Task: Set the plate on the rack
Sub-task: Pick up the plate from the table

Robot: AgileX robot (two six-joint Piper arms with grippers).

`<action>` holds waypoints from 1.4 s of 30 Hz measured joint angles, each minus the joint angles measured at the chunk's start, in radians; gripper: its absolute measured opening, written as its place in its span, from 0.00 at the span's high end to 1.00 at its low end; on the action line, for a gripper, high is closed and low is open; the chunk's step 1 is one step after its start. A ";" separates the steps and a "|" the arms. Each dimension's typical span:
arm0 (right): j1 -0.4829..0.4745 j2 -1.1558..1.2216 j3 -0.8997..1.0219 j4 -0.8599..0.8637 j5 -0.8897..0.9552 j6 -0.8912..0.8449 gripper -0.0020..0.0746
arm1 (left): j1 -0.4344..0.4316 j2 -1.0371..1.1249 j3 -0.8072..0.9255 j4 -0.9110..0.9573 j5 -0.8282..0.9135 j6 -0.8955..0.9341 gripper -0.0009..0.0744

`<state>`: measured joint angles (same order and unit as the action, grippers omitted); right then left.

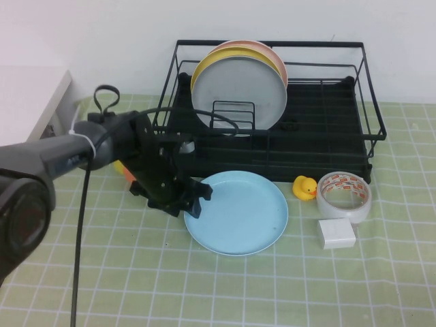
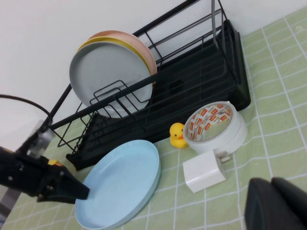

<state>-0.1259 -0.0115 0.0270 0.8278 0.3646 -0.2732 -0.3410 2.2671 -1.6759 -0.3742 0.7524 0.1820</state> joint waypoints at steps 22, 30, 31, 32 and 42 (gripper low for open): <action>0.000 0.000 0.000 0.000 0.002 0.000 0.98 | 0.029 0.051 -0.020 -0.146 0.005 0.035 0.98; 0.000 0.000 0.000 0.000 0.002 0.000 0.98 | 0.166 0.068 -0.016 -0.563 0.216 0.312 0.98; 0.000 0.000 0.000 0.000 0.002 0.000 0.98 | 0.183 0.068 -0.016 -0.603 0.241 0.340 0.98; 0.000 0.000 0.000 0.002 0.002 0.000 0.98 | 0.199 0.068 -0.016 -0.622 0.262 0.360 0.98; 0.000 0.000 0.000 0.079 0.069 0.000 0.98 | 0.258 -0.016 -0.012 -0.672 0.391 0.464 0.98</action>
<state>-0.1259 -0.0115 0.0270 0.9068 0.4332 -0.2732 -0.0826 2.2509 -1.6877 -1.0461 1.1436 0.6461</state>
